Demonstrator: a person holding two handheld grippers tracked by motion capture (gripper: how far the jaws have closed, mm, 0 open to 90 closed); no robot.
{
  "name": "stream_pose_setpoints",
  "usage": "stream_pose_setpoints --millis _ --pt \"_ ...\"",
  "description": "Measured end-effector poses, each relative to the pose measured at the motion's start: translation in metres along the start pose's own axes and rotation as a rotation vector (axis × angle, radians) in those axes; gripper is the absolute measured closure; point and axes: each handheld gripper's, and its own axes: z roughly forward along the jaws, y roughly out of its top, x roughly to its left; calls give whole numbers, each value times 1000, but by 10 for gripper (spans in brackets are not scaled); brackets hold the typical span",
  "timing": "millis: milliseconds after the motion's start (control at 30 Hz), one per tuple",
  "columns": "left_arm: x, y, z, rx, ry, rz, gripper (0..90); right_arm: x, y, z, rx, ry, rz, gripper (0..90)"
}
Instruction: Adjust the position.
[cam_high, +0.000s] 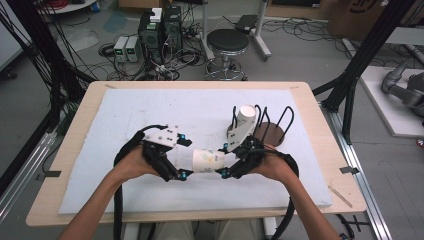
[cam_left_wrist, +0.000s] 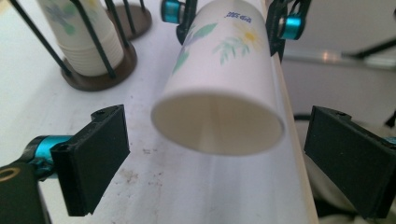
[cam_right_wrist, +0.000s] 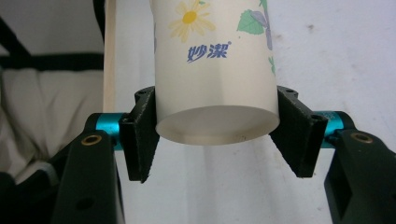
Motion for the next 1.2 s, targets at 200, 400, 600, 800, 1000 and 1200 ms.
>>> stream_pose_setpoints --millis 200,400,600,800,1000,1200 --pt "-2 -22 -18 -193 48 -44 66 0 -29 -9 -223 -26 87 380" --pt "0 -34 -20 -255 73 -62 66 2 -45 -6 -348 -53 136 380" --pt "2 -40 -19 -261 67 -75 65 4 -48 -2 -381 -58 136 380" --pt "3 -43 -18 -271 58 -93 65 5 -48 -1 -416 -63 131 380" --pt "1 -39 -12 -302 43 -82 65 7 -52 6 -480 -56 145 380" --pt "1 -35 -2 -332 12 -77 65 10 -53 14 -507 -46 140 380"
